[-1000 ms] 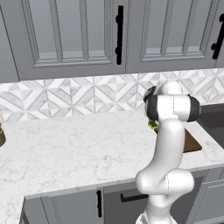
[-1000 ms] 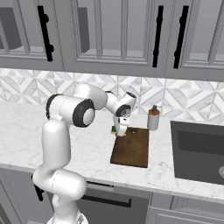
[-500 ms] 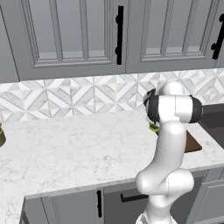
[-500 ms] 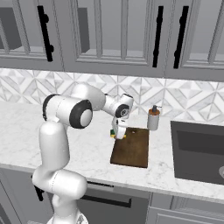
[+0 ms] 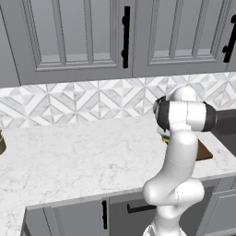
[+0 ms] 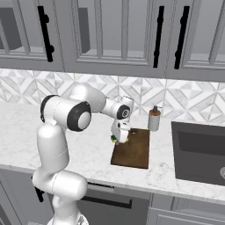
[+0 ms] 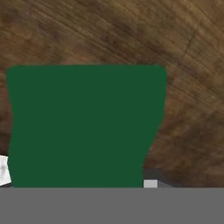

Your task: Pick up the sponge from the counter and clean the cutting board by briefly scrubbing or pressing down on the cutting board. Once finished, release the sponge.

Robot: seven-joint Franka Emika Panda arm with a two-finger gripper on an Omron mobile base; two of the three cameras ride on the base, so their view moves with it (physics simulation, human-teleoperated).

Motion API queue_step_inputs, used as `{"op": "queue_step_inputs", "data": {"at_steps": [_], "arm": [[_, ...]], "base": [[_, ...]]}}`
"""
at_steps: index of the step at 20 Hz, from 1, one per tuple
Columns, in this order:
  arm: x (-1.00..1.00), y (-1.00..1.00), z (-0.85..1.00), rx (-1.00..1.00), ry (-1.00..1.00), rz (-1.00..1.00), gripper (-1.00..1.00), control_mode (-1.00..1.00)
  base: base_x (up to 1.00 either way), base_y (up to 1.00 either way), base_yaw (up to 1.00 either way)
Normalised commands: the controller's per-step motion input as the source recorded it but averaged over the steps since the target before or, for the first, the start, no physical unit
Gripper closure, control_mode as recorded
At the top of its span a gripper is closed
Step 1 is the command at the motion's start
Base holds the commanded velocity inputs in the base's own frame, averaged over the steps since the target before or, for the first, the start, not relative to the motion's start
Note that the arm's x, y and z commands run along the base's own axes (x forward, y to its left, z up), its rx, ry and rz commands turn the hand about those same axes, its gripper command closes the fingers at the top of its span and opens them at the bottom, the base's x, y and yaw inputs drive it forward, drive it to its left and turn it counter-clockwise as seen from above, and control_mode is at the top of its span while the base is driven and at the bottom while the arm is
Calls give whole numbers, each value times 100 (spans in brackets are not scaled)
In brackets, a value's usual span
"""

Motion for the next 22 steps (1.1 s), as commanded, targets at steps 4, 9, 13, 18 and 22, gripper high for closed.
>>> {"op": "queue_step_inputs", "data": {"at_steps": [4,9,13,18,22], "arm": [[-100,-1,-58,1,6,1,100,-100],[-100,-3,-37,6,0,0,100,-100],[-100,0,-26,4,0,0,100,-100],[-100,0,-42,1,3,0,100,-100],[-100,0,-44,2,3,0,100,-100]], "base": [[0,0,0],[0,0,0],[0,0,0],[0,0,0],[0,0,0]]}}
